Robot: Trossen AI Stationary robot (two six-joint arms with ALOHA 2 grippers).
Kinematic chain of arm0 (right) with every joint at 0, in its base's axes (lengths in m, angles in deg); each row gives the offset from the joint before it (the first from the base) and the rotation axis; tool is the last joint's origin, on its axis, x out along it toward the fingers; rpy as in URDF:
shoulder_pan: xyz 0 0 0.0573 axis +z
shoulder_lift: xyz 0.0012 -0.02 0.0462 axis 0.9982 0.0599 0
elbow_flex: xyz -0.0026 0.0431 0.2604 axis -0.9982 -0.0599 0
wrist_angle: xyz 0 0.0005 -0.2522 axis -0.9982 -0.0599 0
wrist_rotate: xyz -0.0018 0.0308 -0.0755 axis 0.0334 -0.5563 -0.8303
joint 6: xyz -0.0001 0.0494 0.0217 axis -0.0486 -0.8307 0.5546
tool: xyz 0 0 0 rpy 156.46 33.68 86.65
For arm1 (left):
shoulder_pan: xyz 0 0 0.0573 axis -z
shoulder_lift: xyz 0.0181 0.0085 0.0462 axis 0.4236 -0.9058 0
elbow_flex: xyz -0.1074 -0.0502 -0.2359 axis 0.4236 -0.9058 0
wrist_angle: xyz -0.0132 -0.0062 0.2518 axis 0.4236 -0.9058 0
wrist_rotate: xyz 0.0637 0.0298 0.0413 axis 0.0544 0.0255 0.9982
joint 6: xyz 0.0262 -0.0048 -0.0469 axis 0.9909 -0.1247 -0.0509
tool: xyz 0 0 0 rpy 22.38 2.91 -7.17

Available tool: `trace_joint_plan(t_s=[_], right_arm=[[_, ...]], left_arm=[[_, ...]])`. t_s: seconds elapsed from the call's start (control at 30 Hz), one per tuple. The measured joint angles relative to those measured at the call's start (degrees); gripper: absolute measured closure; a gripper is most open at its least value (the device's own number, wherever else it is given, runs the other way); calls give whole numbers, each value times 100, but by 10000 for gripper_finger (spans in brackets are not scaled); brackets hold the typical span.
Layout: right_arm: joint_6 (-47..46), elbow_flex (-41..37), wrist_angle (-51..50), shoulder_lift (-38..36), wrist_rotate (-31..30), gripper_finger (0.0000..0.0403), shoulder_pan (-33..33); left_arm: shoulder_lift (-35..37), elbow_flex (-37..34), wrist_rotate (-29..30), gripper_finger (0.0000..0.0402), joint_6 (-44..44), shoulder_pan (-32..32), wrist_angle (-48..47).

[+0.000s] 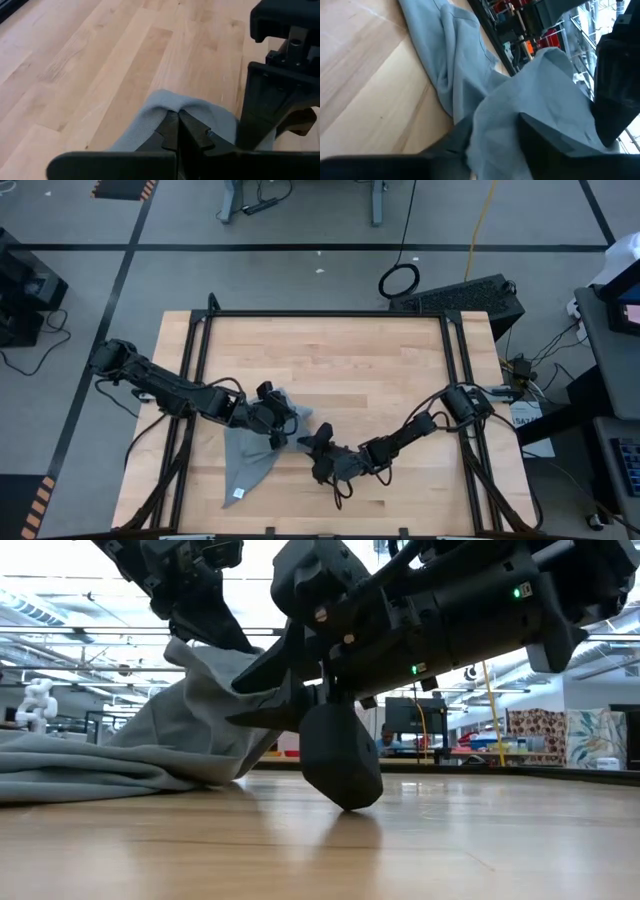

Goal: Roll towel
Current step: Roll the gray towel

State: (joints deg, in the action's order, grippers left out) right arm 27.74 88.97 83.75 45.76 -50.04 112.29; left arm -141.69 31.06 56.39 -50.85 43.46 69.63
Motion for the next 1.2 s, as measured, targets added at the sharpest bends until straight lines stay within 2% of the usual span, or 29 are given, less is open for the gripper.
trace_joint_plan(t_s=[0.17, 0.27, 0.37, 0.47, 0.63, 0.9, 1.1, 1.2], right_arm=[[2, -4, 29, -6, -926, 386, 185], [19, -2, -46, -175, -1721, 392, 307], [-207, 7, -296, -499, -2063, 396, 431], [-573, 7, -679, -938, -2049, 400, 564], [-1357, 11, -1910, -1934, -1901, 402, 720], [-3537, 13, -4410, -3574, -716, 402, 614], [-4013, 15, -5040, -4342, -436, 402, 316], [-4033, 15, -5184, -4543, -228, 402, 207]], left_arm=[[0, 0, 7, 395, -2, 0, -4], [0, 0, 30, 395, -53, 48, -6], [0, 0, 29, 395, -151, 132, -5], [0, 0, 26, 388, -153, 288, 33], [0, 0, 24, 344, -140, 639, 314], [0, 0, 215, 276, -101, 1205, 1045], [-394, -4, 761, 269, 459, 1662, 1210], [-646, -5, 993, 269, 344, 1753, 773]])
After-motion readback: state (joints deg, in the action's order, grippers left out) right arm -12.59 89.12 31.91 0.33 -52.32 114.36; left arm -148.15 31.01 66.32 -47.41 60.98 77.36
